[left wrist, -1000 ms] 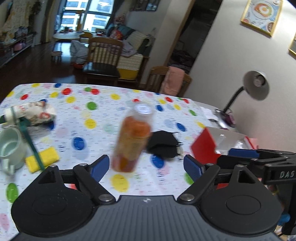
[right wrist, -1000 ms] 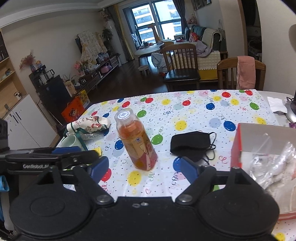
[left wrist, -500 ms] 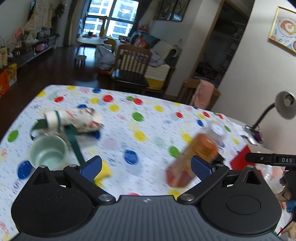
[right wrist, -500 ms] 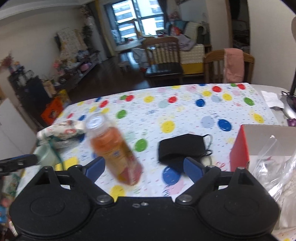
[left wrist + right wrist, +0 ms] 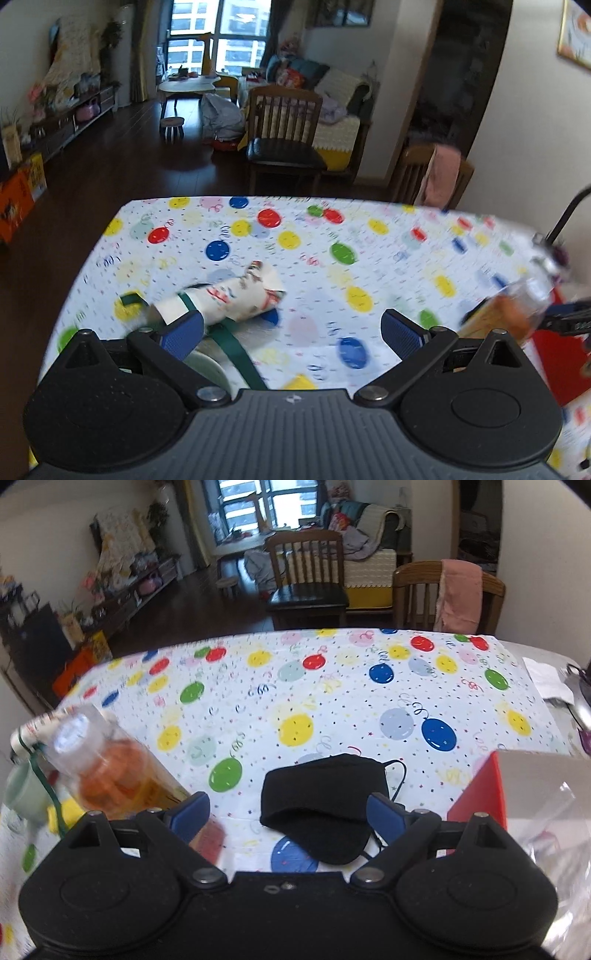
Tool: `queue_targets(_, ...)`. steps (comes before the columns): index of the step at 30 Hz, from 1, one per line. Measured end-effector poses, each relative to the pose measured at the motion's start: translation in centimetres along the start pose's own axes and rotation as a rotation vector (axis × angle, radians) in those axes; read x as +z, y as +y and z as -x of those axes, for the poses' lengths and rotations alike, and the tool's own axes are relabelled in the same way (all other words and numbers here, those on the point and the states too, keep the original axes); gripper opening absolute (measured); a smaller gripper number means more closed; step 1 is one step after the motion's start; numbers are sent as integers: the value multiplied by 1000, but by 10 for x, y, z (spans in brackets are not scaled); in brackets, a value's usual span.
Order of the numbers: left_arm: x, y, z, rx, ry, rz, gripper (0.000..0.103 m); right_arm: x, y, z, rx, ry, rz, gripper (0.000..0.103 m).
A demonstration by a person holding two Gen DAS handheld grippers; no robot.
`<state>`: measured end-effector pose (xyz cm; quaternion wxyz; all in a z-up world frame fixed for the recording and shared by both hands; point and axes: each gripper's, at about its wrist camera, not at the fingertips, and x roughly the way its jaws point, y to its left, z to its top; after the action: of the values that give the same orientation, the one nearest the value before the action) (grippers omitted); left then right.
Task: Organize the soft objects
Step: 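Grasp the black face mask with the right tool while the left tool grasps the printed cloth bag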
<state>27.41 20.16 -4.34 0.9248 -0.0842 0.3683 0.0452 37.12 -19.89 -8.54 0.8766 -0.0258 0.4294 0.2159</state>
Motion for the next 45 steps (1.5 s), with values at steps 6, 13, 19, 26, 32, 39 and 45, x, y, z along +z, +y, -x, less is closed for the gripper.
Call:
queue_targets(6,11,0,-40,84,60,-123,103,-5,3,-26,16,44,110,86)
queue_targets(13,19,8,-76,117,111,-136,103,-10,12,-51,-10,84,233,86)
queue_targets(19,19,11,-102,149,169,-146,102,-9,21,-71,-38,82,307,85)
queue_targets(26,19,12,-118,201,209,-166,83,-11,21,-88,-62,93,326,79)
queue_targets(32,17,14,-123,197,235,-171,59,-15,21,-93,-62,102,324,67)
queue_targets(39,19,18,-120,184,228,-134,31,-18,19,-90,-41,100,274,30)
queue_targets(45,27,24,-108,173,182,-89,14,-18,20,-83,-29,99,215,6)
